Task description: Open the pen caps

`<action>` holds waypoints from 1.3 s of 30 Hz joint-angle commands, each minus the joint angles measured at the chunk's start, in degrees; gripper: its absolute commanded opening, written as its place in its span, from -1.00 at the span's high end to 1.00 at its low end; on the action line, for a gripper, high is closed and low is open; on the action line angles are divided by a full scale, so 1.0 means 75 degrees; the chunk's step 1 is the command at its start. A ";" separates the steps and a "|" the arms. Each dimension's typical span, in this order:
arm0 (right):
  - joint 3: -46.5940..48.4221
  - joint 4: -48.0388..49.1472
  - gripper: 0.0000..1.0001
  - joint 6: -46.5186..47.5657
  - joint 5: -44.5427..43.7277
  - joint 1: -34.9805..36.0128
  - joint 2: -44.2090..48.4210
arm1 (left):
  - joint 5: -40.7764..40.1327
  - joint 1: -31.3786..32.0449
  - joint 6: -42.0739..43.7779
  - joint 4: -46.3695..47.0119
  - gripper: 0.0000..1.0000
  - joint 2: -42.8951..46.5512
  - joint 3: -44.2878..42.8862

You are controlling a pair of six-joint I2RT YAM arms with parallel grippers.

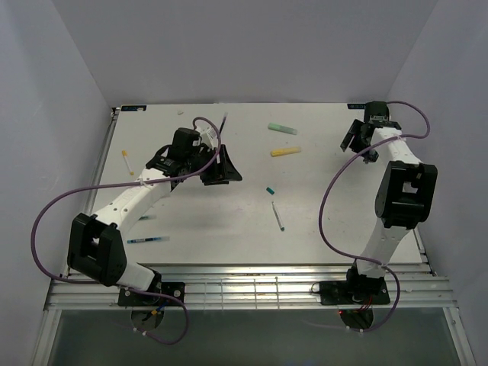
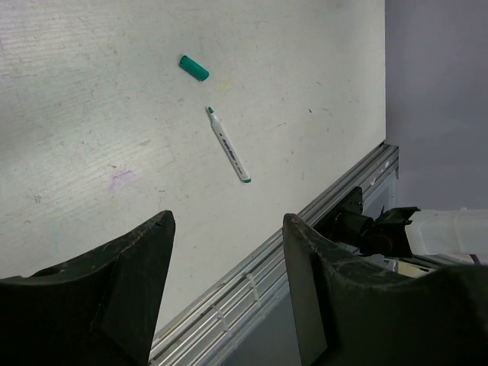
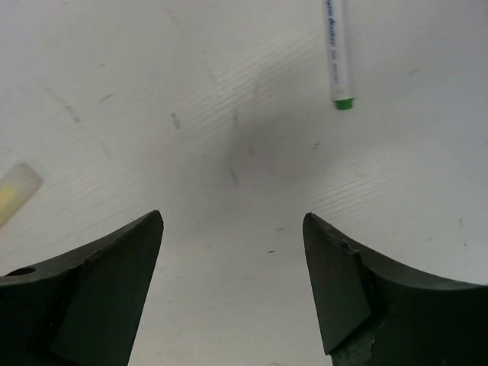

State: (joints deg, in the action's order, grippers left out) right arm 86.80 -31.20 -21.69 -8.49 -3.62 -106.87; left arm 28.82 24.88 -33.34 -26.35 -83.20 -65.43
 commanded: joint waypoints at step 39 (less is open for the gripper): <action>0.2537 -0.0996 0.85 0.1253 0.0780 -0.0058 -0.3050 | 0.0153 0.0010 -0.0335 -0.0213 -0.40 0.0371 0.0064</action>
State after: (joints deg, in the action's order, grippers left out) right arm 107.13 -30.98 -9.06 -7.22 -8.69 -132.33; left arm 30.00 24.91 -35.22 -25.50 -82.08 -61.43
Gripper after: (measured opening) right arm 0.137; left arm 0.700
